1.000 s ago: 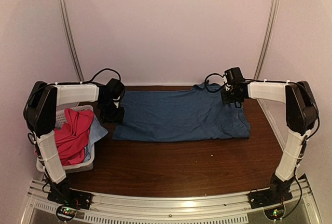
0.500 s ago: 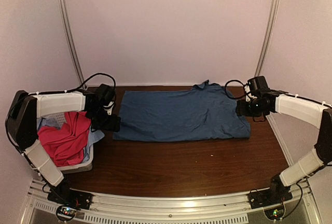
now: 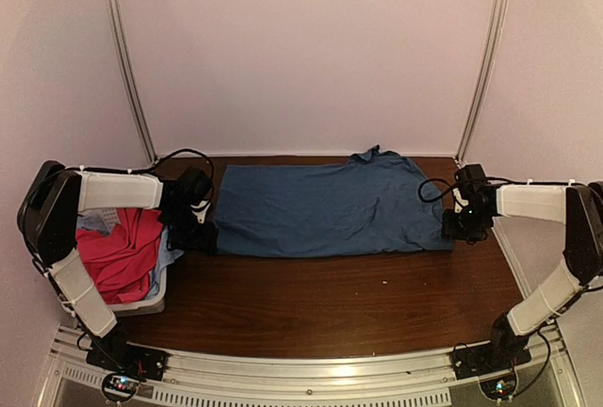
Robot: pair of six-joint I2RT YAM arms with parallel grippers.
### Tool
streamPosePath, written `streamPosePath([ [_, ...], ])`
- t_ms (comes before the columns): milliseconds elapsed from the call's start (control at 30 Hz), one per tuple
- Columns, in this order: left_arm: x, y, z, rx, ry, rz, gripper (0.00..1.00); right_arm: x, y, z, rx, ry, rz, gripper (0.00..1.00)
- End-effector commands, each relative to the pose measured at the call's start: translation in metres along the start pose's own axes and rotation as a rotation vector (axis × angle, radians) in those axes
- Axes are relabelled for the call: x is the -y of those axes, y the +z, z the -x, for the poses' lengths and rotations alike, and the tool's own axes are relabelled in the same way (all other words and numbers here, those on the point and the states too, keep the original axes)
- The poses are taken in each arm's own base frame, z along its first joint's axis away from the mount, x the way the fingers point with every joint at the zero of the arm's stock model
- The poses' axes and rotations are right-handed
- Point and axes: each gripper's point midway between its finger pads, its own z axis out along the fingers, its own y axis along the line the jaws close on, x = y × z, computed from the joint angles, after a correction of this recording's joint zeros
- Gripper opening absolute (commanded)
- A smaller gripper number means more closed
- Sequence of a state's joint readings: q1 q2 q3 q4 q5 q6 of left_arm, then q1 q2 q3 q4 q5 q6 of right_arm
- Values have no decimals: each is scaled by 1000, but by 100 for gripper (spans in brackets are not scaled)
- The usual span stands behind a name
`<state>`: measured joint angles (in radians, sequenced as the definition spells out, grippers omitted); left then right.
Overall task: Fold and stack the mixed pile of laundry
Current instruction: Move the 1/3-folded T-shirt to the center of the board.
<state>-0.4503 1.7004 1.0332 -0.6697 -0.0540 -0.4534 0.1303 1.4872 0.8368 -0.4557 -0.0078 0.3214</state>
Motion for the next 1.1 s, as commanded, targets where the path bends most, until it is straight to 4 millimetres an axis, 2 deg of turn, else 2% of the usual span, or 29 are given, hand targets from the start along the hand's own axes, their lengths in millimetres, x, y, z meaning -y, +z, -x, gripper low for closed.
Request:
streamPosePath([
  [0,4,4,1,2,13,-31,63,7,15,-7,-26,5,-17,48],
  [233,8,11,6,-4,16,-41,43,6,31,-14,-60,11,5,41],
  [433,9,20,7,-19,11,-39,38,5,36,-14,-77,-3,8,28],
  [600,11,20,10,-17,16,-45,16,9,39,-16,-98,-21,-18,3],
  [700,12,15,10,-23,24,-44,0,11,34,-14,-79,-13,-27,0],
  [933,1,-2,5,-43,73,45,0,32,6,-3,-13,22,-132,0],
  [1067,-6,-8,-5,-75,111,108,0,41,0,-8,-28,18,-192,0],
])
